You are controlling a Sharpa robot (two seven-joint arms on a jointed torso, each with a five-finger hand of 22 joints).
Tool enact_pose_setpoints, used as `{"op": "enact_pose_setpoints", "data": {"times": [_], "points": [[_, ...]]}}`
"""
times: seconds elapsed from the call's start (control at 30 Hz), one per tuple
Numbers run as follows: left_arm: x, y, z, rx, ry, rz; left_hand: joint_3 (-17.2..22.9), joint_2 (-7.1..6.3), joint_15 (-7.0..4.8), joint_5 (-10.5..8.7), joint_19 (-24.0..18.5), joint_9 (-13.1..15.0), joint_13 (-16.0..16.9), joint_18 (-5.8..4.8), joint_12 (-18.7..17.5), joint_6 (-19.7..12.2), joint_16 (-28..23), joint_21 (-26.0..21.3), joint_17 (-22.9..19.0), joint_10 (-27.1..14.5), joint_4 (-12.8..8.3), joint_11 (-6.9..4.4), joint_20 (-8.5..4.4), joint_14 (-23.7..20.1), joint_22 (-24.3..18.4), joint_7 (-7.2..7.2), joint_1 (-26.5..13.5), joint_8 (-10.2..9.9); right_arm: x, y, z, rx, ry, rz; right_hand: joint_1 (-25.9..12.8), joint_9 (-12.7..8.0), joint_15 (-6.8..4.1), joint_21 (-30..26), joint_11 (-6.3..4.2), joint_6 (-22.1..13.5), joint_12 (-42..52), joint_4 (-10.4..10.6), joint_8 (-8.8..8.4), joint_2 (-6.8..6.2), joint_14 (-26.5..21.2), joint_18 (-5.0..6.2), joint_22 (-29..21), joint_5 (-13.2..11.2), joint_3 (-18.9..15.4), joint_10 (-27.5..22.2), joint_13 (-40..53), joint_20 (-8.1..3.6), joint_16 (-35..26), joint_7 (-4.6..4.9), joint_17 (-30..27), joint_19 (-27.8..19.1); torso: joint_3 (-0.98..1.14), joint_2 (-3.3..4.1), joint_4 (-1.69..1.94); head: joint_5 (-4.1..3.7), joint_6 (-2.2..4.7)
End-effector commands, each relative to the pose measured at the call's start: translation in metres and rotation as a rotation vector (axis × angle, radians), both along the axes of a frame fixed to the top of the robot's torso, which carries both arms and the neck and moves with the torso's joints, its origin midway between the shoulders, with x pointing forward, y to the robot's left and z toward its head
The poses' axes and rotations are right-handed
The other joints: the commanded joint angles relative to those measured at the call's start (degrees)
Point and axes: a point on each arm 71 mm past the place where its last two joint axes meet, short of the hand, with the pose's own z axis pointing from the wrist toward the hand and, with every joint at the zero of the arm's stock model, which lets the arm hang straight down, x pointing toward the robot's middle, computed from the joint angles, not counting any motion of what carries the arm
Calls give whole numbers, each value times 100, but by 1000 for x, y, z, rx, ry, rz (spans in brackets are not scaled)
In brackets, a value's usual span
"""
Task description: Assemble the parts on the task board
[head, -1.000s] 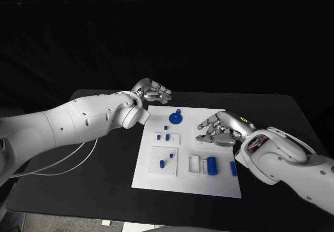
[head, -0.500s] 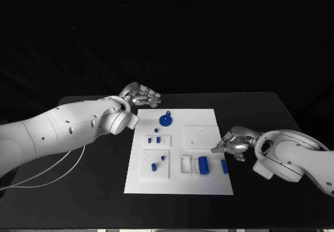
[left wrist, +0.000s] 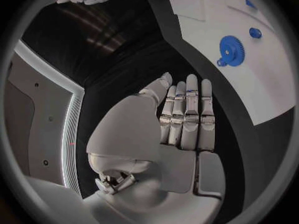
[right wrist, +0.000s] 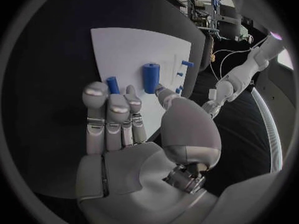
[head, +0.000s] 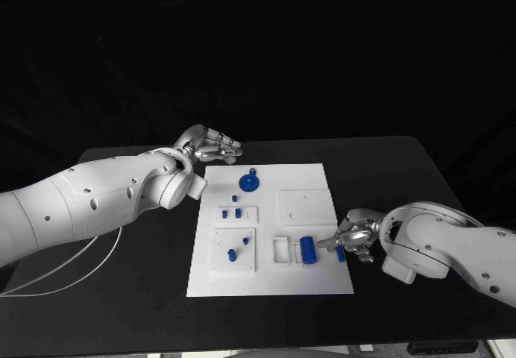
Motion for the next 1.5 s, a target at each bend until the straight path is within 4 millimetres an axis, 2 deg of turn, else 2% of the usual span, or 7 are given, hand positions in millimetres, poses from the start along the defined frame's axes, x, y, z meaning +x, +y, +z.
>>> {"op": "enact_pose_setpoints", "data": {"times": [0.03, 0.33, 0.8, 1.0, 1.23, 1.27, 1.5], "points": [[-1, -2, 2, -19, -16, -8, 1, 5, 40, 5, 40, -5, -2, -61, 6, -37, -27, -3, 5, -49, 25, 9, 10, 2, -8, -9, -18, -18, -2, 4, -5, -27, 19, -17, 22, -63, -7, 35, 17, -72, 37, 159, -4, -56, 52, -58, 149, -34, -73, 51, 50, 8, 26, 2, 49, 296, 1, 3, 5, -3, -15], [-1, -2, 2, -20, -12, -8, -34, -4, 37, 7, 99, -5, 1, -69, 11, -39, -30, 11, 9, -52, 72, 4, 5, 1, -267, -12, 15, -19, -2, 20, -11, -13, 0, -6, 137, -238, 6, 60, 35, -142, 108, 454, 2, -114, 67, -45, 225, -34, -276, 81, 185, 23, 19, 29, 136, 304, 5, 8, 2, 21, -39], [-1, -3, 1, -19, -3, -10, -40, 4, 38, 19, 112, -5, -3, -74, 4, -40, -29, 13, 11, -49, 83, 7, 3, 4, -365, -11, 25, -19, -2, 37, -21, -13, -11, 11, 244, -282, 7, 54, 35, -131, 114, 344, 6, -84, 77, -45, 262, -34, -249, 99, 225, 25, 5, 31, 170, 306, 1, 3, -8, 44, -86], [-1, -4, 1, -18, 1, -13, -40, 4, 38, 19, 112, -5, -3, -74, 4, -40, -29, 13, 11, -49, 83, 7, 3, 4, -365, -11, 25, -19, -2, 37, -26, -26, -2, 10, 408, -281, 2, 59, 25, -42, 121, 56, 11, -15, 80, -51, 279, -34, -113, 112, 240, 21, 6, 17, 187, 307, -1, 4, 1, 42, -89], [-1, -4, 0, -17, 5, -14, -37, 9, 40, 28, 112, -5, -3, -75, 4, -39, -34, 17, 9, -53, 79, 8, 1, -3, -381, -11, 35, -19, -1, 34, -28, -30, -11, -12, 642, -266, -13, 56, -24, 175, 127, -375, 22, 286, 84, -70, 292, -33, 295, 142, 248, 13, -10, -50, 183, 307, 0, -1, 0, 51, -83], [-1, -4, 0, -17, 5, -14, -37, 9, 40, 28, 112, -5, -3, -75, 4, -39, -34, 17, 9, -53, 79, 8, 1, -3, -381, -11, 35, -19, -1, 34, -28, -29, -14, -16, 460, -288, -33, 63, -32, 257, 118, -651, -39, 319, 91, -94, 308, -40, 461, 162, 246, -12, -23, -32, 181, 312, 0, 1, -1, 52, -82], [-2, -4, 0, -17, 8, -15, -37, 14, 41, 39, 110, -4, -2, -76, 4, -32, -35, 18, 9, -54, 80, 8, 2, -4, -386, -13, 34, -17, -1, 35, -26, 14, -28, -49, 299, -264, -36, 51, -74, 439, 150, -1052, 9, 496, 101, -113, 326, -13, 608, 212, 257, -7, -42, -137, 151, 311, 2, 5, 1, 70, -76]]}}
